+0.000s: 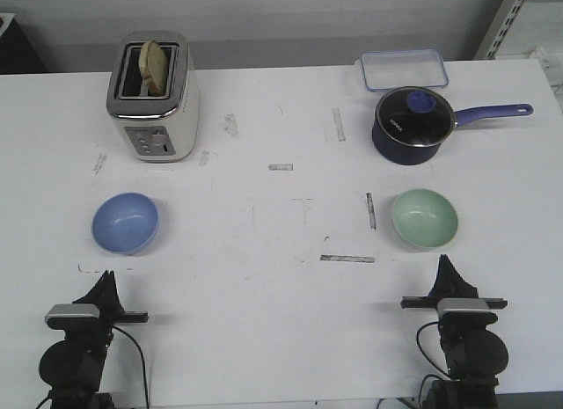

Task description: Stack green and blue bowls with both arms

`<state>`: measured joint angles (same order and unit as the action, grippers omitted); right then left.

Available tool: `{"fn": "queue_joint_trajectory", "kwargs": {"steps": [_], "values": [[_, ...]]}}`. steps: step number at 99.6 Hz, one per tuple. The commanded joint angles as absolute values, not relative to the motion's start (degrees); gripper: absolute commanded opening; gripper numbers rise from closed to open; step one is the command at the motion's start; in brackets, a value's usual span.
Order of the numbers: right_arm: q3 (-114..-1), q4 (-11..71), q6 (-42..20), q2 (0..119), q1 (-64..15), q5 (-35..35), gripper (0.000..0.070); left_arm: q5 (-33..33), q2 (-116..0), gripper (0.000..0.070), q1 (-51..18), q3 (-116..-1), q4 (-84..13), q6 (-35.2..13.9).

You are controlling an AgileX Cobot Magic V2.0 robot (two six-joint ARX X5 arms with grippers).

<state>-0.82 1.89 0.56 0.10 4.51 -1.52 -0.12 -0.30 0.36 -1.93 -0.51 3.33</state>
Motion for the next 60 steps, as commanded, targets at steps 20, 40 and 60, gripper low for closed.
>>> {"fn": "queue_joint_trajectory", "kwargs": {"steps": [20,40,60], "values": [[-0.69,1.26,-0.16,0.08,4.43,-1.52,0.0,-0.21,-0.19,0.0002,0.32,-0.71,0.08,3.38],[-0.71,1.26,-0.16,0.08,4.43,-1.52,0.0,-0.21,-0.19,0.0002,0.32,-0.71,0.08,5.34],[-0.69,1.26,-0.16,0.08,4.43,-1.52,0.0,-0.21,-0.19,0.0002,0.32,-0.73,0.12,5.34]]}}
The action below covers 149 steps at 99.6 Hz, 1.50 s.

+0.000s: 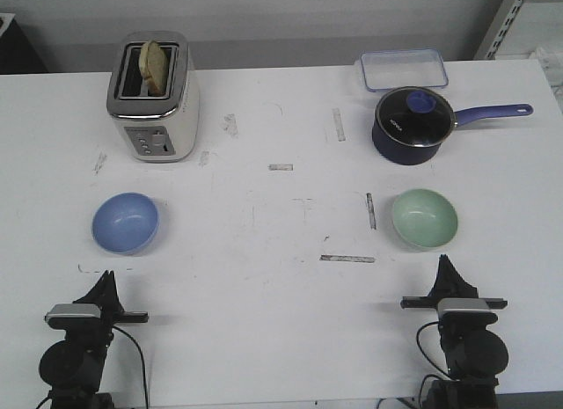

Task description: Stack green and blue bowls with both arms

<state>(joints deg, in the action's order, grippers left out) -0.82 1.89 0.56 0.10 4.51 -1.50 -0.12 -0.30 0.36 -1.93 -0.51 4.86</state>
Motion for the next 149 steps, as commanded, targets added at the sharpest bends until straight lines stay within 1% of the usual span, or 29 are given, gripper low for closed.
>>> {"fn": "queue_joint_trajectory", "kwargs": {"steps": [1,6,21,53,63,80,92,105,117,137,149], "values": [[-0.69,1.26,-0.16,0.08,4.43,-1.52,0.0,-0.21,-0.19,0.0002,0.32,-0.75,0.12,5.3],[-0.69,1.26,-0.16,0.08,4.43,-1.52,0.0,-0.19,-0.19,0.0002,0.32,-0.78,0.14,4.29],[-0.69,1.23,-0.16,0.08,4.43,-1.52,0.0,-0.16,-0.19,0.0002,0.32,-0.78,0.1,-0.91],[-0.71,0.93,-0.16,0.08,4.47,-1.48,0.0,-0.16,-0.19,0.0002,0.32,-0.78,0.08,-0.97],[-0.71,-2.61,-0.21,0.08,4.49,-0.99,0.0,-0.16,-0.19,0.0002,0.32,-0.78,0.08,-0.93],[-2.42,-14.68,-0.12,0.08,4.49,0.38,0.0,-0.19,-0.19,0.0001,0.32,-0.78,0.05,-0.91],[-9.48,-14.52,0.03,1.78,4.49,2.5,0.0,-0.19,-0.19,0.0001,0.32,-0.78,0.08,-0.91],[-21.02,-10.04,0.3,9.23,4.47,2.57,0.0,-0.19,-0.19,0.0002,0.32,-0.78,0.05,-0.93],[-33.34,-3.11,0.27,19.73,4.47,2.55,0.0,-0.21,-0.19,0.0001,0.32,-0.78,0.05,-0.91],[-54.37,16.1,0.23,38.33,4.49,2.24,0.0,-0.21,-0.19,0.0001,0.32,-0.78,0.05,-0.91],[-64.38,27.66,0.32,48.56,4.71,-0.1,0.0015,-0.21,-0.19,0.0001,0.32,-0.78,0.05,-0.91]]}}
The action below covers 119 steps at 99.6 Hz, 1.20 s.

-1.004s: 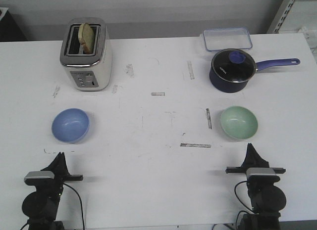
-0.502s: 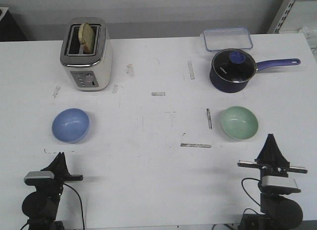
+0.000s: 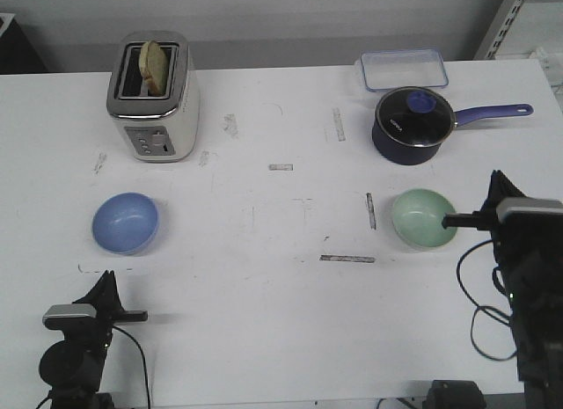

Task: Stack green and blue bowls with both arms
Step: 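Move the right gripper forward to the rim of the pale green bowl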

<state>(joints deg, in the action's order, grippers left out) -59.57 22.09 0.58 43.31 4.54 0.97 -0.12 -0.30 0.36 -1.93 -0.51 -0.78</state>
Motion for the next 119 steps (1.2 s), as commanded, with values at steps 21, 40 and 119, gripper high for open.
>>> {"fn": "queue_joint_trajectory", "kwargs": {"steps": [21,40,119], "values": [[-71.05,36.53,2.9,61.6,7.77,-6.98,0.0161,-0.21,-0.19,0.0001,0.32,-0.78,0.05,-0.91],[-71.02,42.33,6.2,69.43,12.32,-9.08,0.0434,-0.21,-0.19,0.0002,0.32,-0.78,0.05,-0.91],[-70.76,47.03,11.05,94.26,18.28,-10.63,0.0392,-0.21,-0.19,0.0001,0.32,-0.78,0.01,-0.91]]}}
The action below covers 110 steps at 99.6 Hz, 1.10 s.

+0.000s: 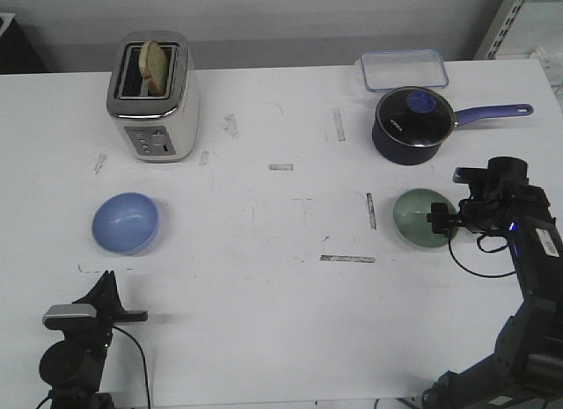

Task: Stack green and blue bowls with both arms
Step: 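Move the right gripper forward to the rim of the pale green bowl, then close the right gripper on the green bowl's rim and lift, then carry the green bowl toward the table center and lower it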

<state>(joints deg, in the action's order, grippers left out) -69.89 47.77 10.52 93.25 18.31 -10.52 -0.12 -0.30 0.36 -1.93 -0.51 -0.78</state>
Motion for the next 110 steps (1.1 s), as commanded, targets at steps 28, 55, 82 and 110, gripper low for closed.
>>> {"fn": "queue_joint_trajectory", "kwargs": {"steps": [28,55,82,110], "values": [[-70.78,46.54,11.05,94.24,18.35,-10.48,0.0,-0.21,-0.19,0.0002,0.32,-0.78,0.01,-0.91],[-73.3,47.31,9.91,92.99,18.26,-10.57,0.0,-0.21,-0.19,0.0002,0.32,-0.78,0.03,-0.93],[-79.11,48.8,8.75,85.41,13.32,-12.36,0.0,-0.21,-0.19,0.0001,0.32,-0.78,0.05,-0.93],[-79.55,49.43,2.63,79.92,-2.39,-20.43,0.0,-0.21,-0.19,0.0001,0.32,-0.78,0.03,-0.93]]}}
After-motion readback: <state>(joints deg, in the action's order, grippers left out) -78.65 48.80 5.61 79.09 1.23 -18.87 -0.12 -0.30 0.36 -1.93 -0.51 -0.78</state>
